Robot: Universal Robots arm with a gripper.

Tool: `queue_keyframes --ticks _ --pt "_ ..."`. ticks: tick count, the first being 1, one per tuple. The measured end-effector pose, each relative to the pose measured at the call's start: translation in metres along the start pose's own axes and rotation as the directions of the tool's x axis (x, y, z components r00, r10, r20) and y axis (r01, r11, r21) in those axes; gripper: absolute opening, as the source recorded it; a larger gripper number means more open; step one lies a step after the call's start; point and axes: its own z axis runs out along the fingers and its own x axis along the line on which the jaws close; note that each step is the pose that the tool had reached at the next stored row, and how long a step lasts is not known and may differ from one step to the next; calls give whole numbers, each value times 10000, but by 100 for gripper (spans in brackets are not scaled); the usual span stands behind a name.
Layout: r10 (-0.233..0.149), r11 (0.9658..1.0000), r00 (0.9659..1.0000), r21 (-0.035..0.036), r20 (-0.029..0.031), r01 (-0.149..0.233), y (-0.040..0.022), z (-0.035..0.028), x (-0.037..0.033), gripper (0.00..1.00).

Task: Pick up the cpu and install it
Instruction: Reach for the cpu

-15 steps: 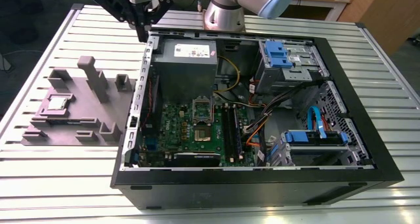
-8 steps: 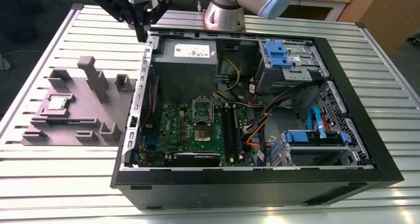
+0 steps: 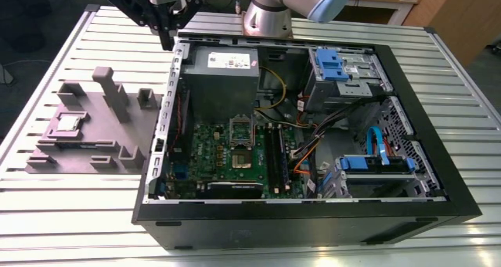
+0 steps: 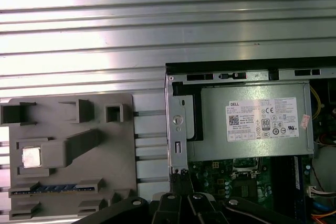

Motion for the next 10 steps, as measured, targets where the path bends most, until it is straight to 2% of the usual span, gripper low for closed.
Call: queue_keyframes --ticks 10 --pt "-1 10000 10000 0 0 1 -1 1 17 11"
